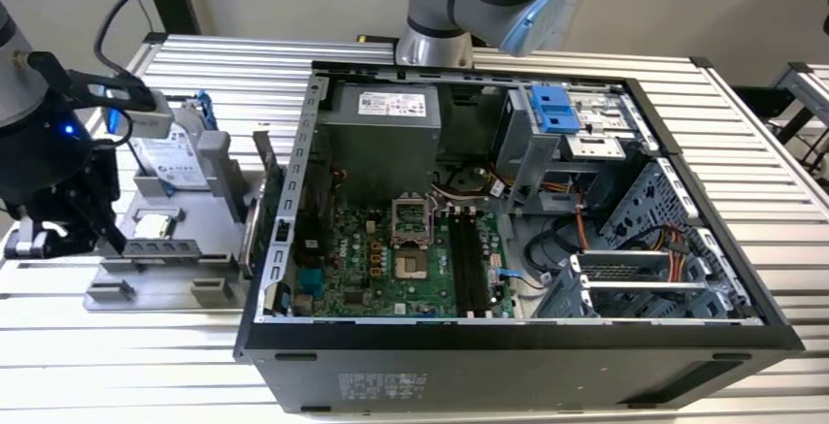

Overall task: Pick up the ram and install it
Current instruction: 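Pick up the ram and move it above insertion slot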

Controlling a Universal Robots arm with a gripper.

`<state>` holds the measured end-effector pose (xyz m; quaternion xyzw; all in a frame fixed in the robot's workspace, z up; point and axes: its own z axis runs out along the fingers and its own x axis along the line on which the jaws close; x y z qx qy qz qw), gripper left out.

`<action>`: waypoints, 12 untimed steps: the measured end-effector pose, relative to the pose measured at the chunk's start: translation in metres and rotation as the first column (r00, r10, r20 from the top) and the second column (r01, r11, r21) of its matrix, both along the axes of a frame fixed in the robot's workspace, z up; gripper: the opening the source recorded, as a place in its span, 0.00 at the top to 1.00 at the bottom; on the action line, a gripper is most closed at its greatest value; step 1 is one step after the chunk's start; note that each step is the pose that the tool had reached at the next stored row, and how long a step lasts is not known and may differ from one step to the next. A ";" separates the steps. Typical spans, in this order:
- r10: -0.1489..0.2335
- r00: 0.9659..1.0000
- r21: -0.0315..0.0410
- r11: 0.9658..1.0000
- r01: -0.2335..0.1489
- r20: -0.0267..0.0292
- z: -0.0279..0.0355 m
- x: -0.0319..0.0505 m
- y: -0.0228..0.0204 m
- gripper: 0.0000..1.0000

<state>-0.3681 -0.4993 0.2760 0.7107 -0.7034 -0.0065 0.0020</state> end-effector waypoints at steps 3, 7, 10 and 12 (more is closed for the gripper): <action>-0.003 1.000 0.000 1.000 0.003 0.001 0.0031 -0.0001 0.0000 1.00; -0.003 1.000 0.000 1.000 0.003 0.003 0.0052 -0.0001 0.0000 1.00; -0.003 1.000 0.000 1.000 0.003 0.004 0.0064 -0.0001 0.0000 1.00; -0.003 1.000 0.000 1.000 0.003 0.004 0.0069 -0.0001 0.0000 1.00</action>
